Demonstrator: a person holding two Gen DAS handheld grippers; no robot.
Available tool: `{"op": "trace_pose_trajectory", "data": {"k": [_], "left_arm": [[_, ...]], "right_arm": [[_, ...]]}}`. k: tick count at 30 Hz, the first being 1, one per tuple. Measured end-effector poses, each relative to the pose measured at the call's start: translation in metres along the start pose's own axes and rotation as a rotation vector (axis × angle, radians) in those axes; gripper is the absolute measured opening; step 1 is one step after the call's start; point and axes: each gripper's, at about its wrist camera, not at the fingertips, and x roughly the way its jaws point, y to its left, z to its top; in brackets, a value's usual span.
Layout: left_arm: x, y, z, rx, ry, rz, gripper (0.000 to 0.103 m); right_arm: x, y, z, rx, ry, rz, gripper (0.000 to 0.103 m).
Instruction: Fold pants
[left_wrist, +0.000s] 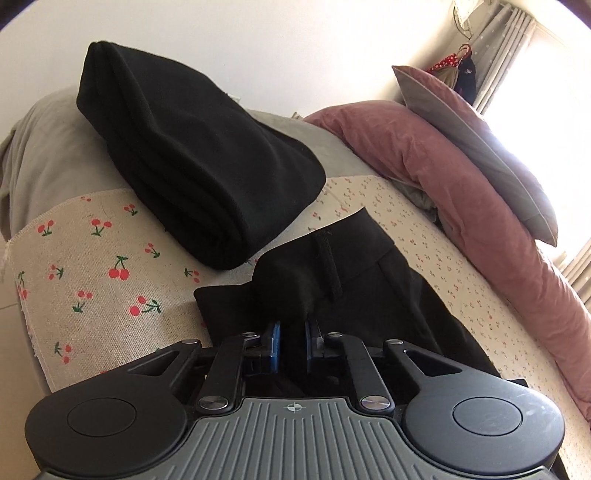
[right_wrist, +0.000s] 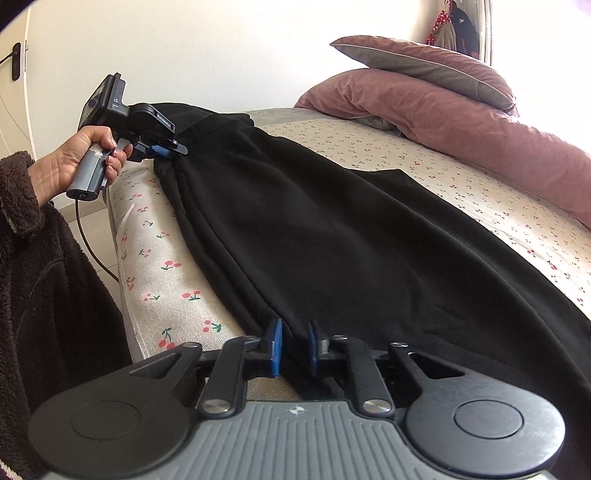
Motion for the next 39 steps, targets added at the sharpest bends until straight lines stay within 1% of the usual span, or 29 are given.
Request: {"op": "trace_pose_trajectory", "data": {"k": [1,4,6,8,10,12,13,14,15,16,17,18,19,20,21,22,23,24,25,27,30,32,35,37,39], "left_arm": [[-0.006,-0.002,0.000,0.015,-0.019,-0.006,0.009],[-0.027,-0.004,0.003,0.056,-0.065,-0.020,0.009],[-0.037,-0.007,0.003,0.095,-0.074,0.010,0.009],[-0.041,-0.009,0.003,0.135,-0.057,0.057,0.009],[-0.038,-0.009,0.001,0.174,-0.002,0.120,0.011],[-0.032,-0.007,-0.003,0.209,0.058,0.163,0.015],[-0.029,-0.007,-0.006,0.230,0.080,0.178,0.018],[-0.028,-0.009,-0.008,0.260,0.093,0.190,0.019],[-0.028,-0.012,-0.010,0.297,0.091,0.200,0.019],[-0.032,-0.015,-0.012,0.320,0.080,0.211,0.022],[-0.035,-0.019,-0.012,0.340,0.071,0.228,0.025],[-0.040,-0.024,-0.013,0.363,0.051,0.248,0.030],[-0.046,-0.029,-0.013,0.384,0.023,0.262,0.039],[-0.053,-0.034,-0.013,0.404,-0.009,0.269,0.043],[-0.060,-0.040,-0.012,0.419,-0.042,0.269,0.053],[-0.067,-0.046,-0.011,0.434,-0.072,0.268,0.063],[-0.072,-0.053,-0.010,0.451,-0.099,0.260,0.066],[-0.075,-0.062,-0.009,0.469,-0.118,0.242,0.070],[-0.077,-0.071,-0.008,0.486,-0.126,0.214,0.074],[-0.075,-0.093,-0.010,0.534,-0.108,0.107,0.077],[-0.060,-0.129,-0.016,0.581,-0.009,-0.100,0.079],[-0.046,-0.156,-0.023,0.631,0.037,-0.203,0.080],[-0.015,-0.198,-0.036,0.737,0.104,-0.266,0.080],[0.009,-0.220,-0.041,0.756,0.156,-0.299,0.080],[0.031,-0.238,-0.048,0.778,0.175,-0.317,0.080]], "right_arm": [[-0.002,-0.001,0.001,0.005,-0.004,0.006,0.000],[-0.012,-0.007,0.005,0.038,-0.038,0.046,0.000],[-0.019,-0.014,0.007,0.074,-0.059,0.079,0.000],[-0.024,-0.019,0.007,0.110,-0.073,0.113,0.000],[-0.024,-0.021,0.007,0.129,-0.063,0.141,0.000],[-0.017,-0.020,0.006,0.132,-0.019,0.156,0.000],[-0.011,-0.019,0.004,0.130,0.026,0.169,0.000],[-0.006,-0.018,0.002,0.126,0.059,0.168,0.001],[-0.003,-0.016,0.000,0.118,0.069,0.161,0.001],[-0.003,-0.016,0.000,0.113,0.065,0.163,0.002],[-0.005,-0.016,0.001,0.117,0.058,0.167,0.004],[-0.011,-0.020,0.002,0.128,0.037,0.170,0.017],[-0.015,-0.025,0.003,0.143,0.007,0.163,0.039],[-0.020,-0.029,0.004,0.155,-0.019,0.150,0.048],[-0.027,-0.035,0.004,0.173,-0.047,0.123,0.051],[-0.030,-0.040,0.005,0.185,-0.058,0.102,0.051],[-0.034,-0.047,0.005,0.201,-0.073,0.070,0.051],[-0.039,-0.055,0.007,0.224,-0.092,0.017,0.054],[-0.041,-0.062,0.007,0.245,-0.100,-0.028,0.059],[-0.044,-0.081,0.007,0.307,-0.102,-0.154,0.064],[-0.044,-0.115,0.006,0.404,-0.074,-0.310,0.064],[-0.045,-0.133,0.004,0.445,-0.070,-0.355,0.064],[-0.045,-0.160,0.000,0.476,-0.062,-0.424,0.064],[-0.051,-0.178,-0.007,0.490,-0.068,-0.481,0.064],[-0.061,-0.196,-0.018,0.520,-0.085,-0.546,0.064]]}}
